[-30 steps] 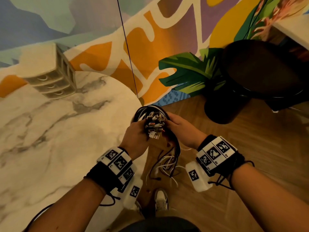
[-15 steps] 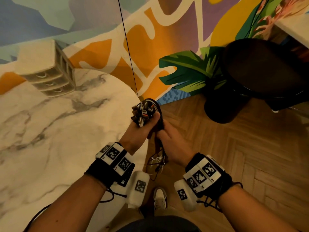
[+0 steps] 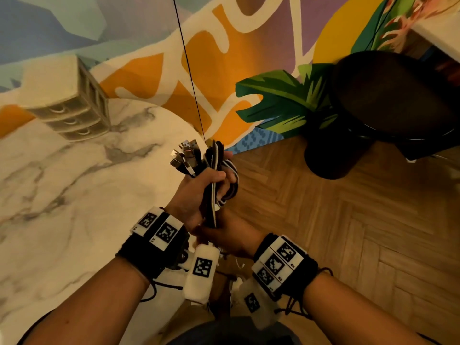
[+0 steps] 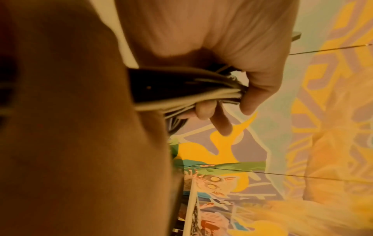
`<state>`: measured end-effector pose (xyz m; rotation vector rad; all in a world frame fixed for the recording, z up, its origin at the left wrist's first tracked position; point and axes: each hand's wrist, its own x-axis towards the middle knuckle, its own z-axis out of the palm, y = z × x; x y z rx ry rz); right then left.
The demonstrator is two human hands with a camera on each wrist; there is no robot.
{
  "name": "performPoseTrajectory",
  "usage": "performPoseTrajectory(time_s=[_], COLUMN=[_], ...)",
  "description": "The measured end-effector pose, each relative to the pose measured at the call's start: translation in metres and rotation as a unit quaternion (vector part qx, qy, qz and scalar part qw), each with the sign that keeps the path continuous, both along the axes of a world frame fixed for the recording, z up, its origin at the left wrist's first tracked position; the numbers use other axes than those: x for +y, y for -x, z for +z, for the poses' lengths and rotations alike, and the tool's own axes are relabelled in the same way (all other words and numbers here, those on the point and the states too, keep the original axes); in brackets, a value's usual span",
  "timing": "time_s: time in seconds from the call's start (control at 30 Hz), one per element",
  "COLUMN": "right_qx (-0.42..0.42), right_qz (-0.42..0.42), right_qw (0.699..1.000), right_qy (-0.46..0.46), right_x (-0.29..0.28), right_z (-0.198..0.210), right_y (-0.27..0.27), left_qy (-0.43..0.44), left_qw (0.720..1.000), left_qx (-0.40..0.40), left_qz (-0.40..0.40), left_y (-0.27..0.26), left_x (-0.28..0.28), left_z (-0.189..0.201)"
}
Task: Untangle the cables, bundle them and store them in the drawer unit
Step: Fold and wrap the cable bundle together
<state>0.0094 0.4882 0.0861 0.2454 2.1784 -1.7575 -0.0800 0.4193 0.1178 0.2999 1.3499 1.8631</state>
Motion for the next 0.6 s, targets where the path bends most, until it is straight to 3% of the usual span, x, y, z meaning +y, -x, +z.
performPoseTrajectory(time_s=[0.13, 0.3, 0.5, 0.6], right_qx=[-0.017, 0.023, -0.051, -0.107], right_qz=[-0.027, -0.019, 0.046, 0.095], right_qw=[0.999, 0.993, 0.965, 0.977], right_qy=[-0.003, -0.11, -0.251, -0.156], right_x=[-0.006, 0.018, 0.075, 0.095], right_z=[-0.013, -0.042, -0.063, -0.053], right_y=[0.005, 0.007, -0.002, -0.007], left_qy=[-0.037, -0.063, -0.093, -0.093], left_qw=[0.998, 0.994, 0.984, 0.984], left_qx=[-0.033, -0.055, -0.097, -0.097], left_qz=[-0.027, -0.067, -0.117, -0.118], left_y=[0.005, 0.013, 0.012, 0.016], left_x=[-0.003, -0.01, -0.02, -0.021], left_z=[0.007, 0.011, 0.012, 0.013])
